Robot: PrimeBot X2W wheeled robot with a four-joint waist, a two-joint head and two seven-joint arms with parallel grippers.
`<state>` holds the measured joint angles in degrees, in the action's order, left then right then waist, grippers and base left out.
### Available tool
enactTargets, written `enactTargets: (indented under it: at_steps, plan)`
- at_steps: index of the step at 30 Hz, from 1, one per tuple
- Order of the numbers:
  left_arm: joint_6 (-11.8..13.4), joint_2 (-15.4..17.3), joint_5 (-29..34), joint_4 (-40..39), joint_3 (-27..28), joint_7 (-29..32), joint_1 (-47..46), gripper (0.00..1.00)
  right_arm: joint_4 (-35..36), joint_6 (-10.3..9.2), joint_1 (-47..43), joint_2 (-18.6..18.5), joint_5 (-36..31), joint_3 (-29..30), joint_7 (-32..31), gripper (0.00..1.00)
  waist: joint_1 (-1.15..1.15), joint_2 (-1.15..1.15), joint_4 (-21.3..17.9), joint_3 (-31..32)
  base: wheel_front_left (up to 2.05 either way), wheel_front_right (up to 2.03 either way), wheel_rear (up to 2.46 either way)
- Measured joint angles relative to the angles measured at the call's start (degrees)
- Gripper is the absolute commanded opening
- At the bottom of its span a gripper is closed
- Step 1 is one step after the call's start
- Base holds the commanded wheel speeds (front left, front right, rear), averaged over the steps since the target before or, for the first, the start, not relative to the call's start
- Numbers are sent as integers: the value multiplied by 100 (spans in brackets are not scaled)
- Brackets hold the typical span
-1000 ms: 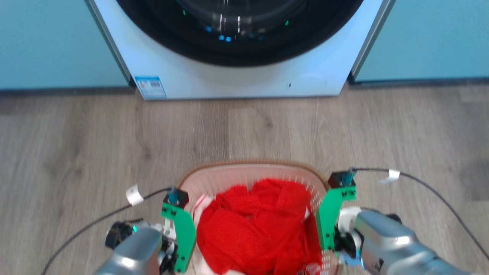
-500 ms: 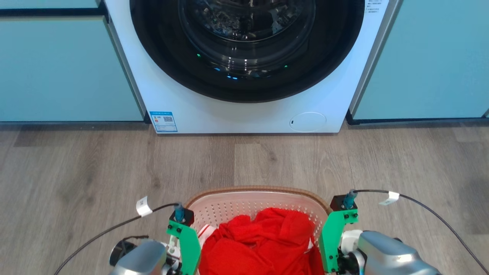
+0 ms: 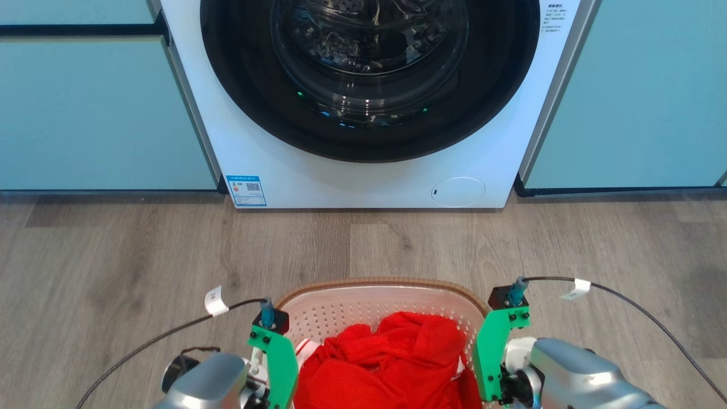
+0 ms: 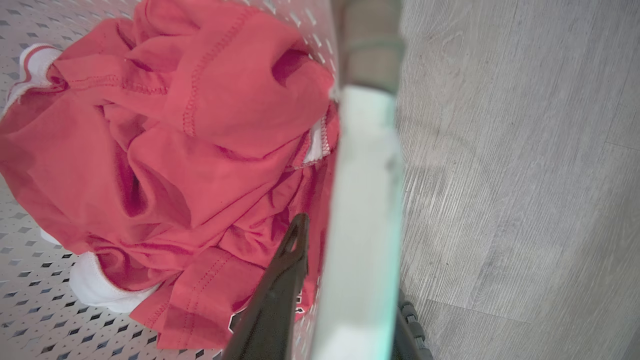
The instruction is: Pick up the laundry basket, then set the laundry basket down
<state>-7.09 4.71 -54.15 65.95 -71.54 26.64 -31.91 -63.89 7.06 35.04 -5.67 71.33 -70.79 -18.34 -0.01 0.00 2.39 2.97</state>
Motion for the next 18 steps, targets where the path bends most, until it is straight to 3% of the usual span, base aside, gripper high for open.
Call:
enactTargets:
  at_steps: [18]
  plan:
    - [-1, 16, -152, -3, -159, 79, -90, 0, 15, -1, 2, -21, 179, -113, 10, 0, 0, 0, -9, -28, 0, 0, 0]
